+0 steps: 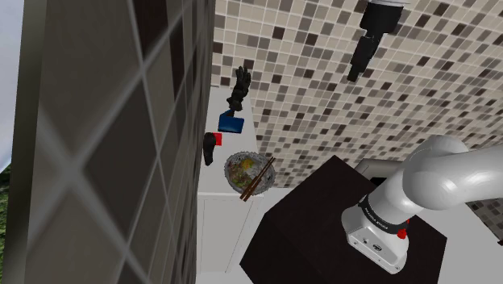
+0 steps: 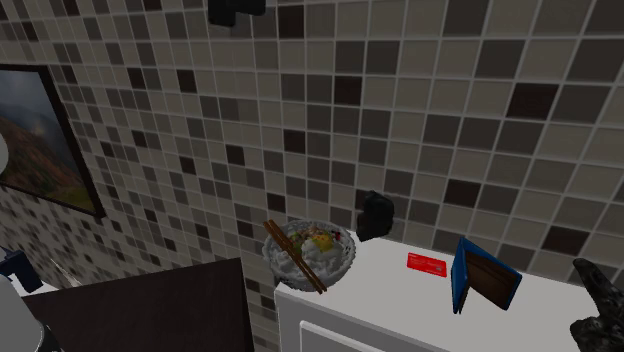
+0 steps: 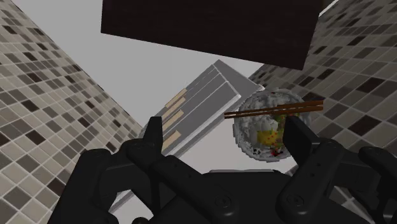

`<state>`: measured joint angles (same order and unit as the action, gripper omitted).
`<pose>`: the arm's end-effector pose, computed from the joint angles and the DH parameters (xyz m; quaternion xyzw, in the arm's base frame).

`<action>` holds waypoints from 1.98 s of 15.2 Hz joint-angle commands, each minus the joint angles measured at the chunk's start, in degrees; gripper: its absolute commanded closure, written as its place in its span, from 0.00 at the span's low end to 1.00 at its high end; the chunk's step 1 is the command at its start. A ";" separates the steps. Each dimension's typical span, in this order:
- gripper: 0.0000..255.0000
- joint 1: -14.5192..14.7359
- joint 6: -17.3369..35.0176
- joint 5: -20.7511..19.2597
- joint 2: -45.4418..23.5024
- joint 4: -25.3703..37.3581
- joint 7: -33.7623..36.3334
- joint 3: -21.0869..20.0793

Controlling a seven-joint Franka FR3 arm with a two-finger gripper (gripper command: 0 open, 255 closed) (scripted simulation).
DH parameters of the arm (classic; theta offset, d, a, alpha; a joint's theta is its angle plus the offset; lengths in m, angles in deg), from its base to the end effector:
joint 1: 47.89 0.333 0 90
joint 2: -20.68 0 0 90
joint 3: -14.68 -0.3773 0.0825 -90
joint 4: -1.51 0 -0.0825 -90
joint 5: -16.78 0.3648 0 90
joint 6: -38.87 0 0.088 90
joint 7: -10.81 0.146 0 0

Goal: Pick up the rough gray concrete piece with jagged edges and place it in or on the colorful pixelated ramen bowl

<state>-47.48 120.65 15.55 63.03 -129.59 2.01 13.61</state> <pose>0.2393 0.0050 0.6023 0.9943 0.0857 -0.0618 0.0129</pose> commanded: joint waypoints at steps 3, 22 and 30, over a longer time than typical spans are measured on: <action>0.00 0.33 3.91 1.39 -0.78 -2.49 1.86 -1.12; 0.00 3.33 43.27 9.83 -25.50 -9.66 17.44 -12.65; 0.00 3.99 57.08 6.69 -42.54 -3.18 25.57 -16.20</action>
<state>-43.59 175.95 23.00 22.98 -133.98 26.37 -2.26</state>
